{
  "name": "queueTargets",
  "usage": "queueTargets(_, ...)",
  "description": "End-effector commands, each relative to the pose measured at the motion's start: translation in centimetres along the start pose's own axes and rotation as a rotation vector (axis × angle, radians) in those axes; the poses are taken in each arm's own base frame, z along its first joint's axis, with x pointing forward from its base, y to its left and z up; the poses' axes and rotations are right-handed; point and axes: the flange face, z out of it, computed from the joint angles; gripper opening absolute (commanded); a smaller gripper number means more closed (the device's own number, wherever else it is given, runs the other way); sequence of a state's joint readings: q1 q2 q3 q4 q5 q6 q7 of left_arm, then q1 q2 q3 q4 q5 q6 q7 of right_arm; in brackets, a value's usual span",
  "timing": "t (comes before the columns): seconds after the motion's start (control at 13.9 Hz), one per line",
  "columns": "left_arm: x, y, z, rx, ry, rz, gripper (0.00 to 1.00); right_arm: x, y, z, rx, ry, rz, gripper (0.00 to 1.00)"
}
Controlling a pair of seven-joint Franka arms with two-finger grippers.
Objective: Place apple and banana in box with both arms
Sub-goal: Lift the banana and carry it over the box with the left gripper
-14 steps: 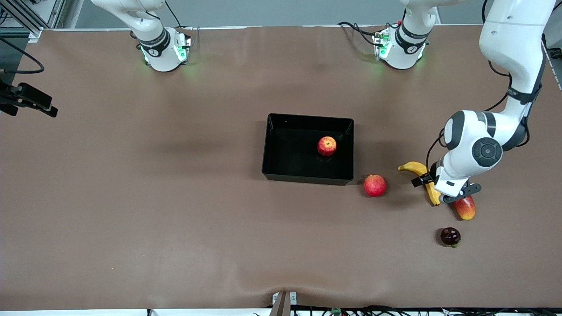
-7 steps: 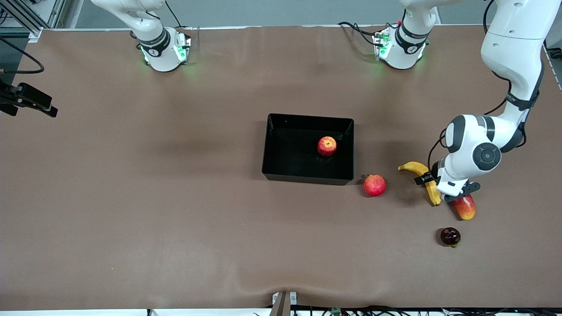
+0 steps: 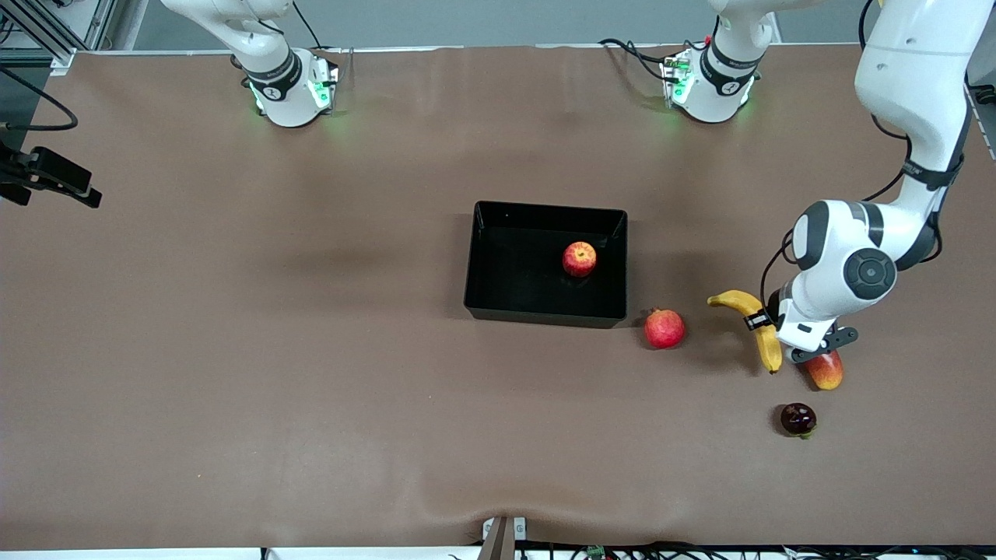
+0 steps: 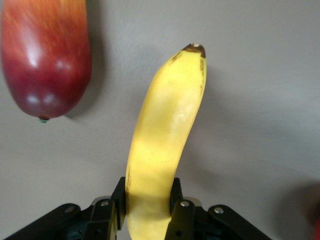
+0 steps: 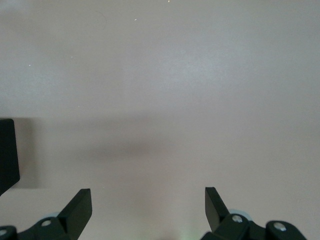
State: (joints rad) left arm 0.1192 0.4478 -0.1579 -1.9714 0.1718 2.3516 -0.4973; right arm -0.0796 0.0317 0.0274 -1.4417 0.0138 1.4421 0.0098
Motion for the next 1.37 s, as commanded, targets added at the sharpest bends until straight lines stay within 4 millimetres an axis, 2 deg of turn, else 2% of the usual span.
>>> queueTargets(0.0, -1.1, 2.3, -5.9, 0.027, 0.033, 0.042, 0.0, 0.0, 0.5, -0.4, -0.015, 0.006, 0.021, 1.0)
queueTargets(0.14, -1.9, 4.6, -9.8, 0.029, 0.034, 0.077, 0.0, 0.0, 0.9, -0.5, -0.015, 0.007, 0.03, 1.0)
queueTargets(0.29, -2.8, 7.5, -12.8, 0.029, 0.022, 0.11, 0.0, 0.0, 0.9, -0.5, -0.013, 0.009, 0.03, 1.0)
queueTargets(0.58, -6.1, 14.5, -16.0, -0.01, 0.031, 0.163, 0.0, 0.0, -0.2, -0.5, -0.003, 0.008, 0.012, 1.0)
queueTargets(0.72, -8.8, 19.6, -16.1, -0.033, 0.032, 0.234, 0.0, 0.0, -0.4, -0.5, 0.002, 0.01, 0.008, 1.0)
queueTargets(0.86, -12.6, 26.3, -16.1, -0.056, 0.04, 0.269, 0.0, 0.1, -0.5, -1.1, 0.004, 0.029, 0.008, 1.0)
queueTargets(0.94, -13.5, 28.4, -15.6, -0.067, 0.035, 0.26, 0.0, 0.1, -0.8, -1.3, 0.007, 0.032, 0.003, 1.0)
queueTargets(1.08, -16.5, 33.0, -13.9, -0.079, 0.013, 0.3, 0.0, 0.0, -2.8, -1.3, -0.003, 0.032, -0.036, 1.0)
queueTargets(1.22, -19.4, 36.7, -12.7, -0.093, -0.002, 0.259, 0.0, 0.0, -3.2, -1.1, -0.008, 0.026, -0.044, 1.0)
queueTargets(1.29, -21.5, 38.5, -12.3, -0.093, -0.006, 0.246, 0.0, -0.1, -3.2, -1.0, -0.008, 0.02, -0.044, 1.0)
